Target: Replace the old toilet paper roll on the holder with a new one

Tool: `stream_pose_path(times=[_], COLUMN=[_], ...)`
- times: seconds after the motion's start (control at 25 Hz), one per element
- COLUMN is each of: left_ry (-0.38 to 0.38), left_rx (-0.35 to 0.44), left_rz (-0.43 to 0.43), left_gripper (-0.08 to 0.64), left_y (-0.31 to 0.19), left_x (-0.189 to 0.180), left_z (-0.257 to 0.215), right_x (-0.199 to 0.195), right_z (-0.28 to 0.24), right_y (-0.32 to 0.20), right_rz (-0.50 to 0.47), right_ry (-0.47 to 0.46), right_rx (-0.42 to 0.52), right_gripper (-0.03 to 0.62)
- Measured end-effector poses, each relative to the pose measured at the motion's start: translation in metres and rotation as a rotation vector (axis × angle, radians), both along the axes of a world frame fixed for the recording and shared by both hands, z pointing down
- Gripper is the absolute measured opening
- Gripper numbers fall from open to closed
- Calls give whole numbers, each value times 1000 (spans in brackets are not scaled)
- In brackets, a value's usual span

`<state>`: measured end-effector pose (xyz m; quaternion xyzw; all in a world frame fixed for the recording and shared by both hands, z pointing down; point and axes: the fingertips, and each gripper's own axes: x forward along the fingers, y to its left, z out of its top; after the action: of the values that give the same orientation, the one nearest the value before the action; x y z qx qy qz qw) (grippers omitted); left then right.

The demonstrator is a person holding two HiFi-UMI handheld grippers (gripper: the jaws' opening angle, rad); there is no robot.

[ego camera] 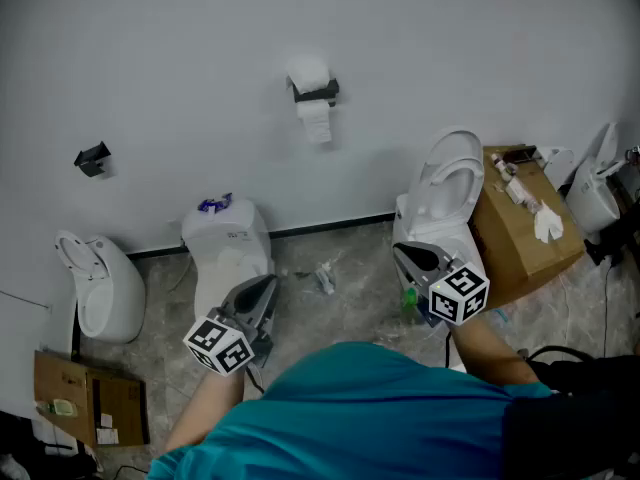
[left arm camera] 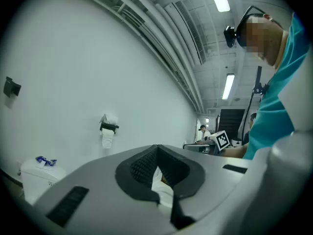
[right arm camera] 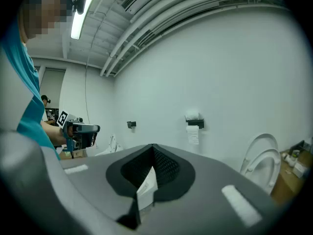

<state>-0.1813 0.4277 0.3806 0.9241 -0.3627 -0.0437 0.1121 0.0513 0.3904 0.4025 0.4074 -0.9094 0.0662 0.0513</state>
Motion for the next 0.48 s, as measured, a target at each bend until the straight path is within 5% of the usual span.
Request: stream_pose_path(times=[0.48], left_ry=[0], left_rx=[7], left_rz=[-8], left_gripper=[8], left_y=[-16], left_x=[22], left_z=[-1], right_x=[22], right_z=[-1], right_y=[-17], right_rz=[-13], right_ry=[-8], right_rx=[-1], right_gripper=[0])
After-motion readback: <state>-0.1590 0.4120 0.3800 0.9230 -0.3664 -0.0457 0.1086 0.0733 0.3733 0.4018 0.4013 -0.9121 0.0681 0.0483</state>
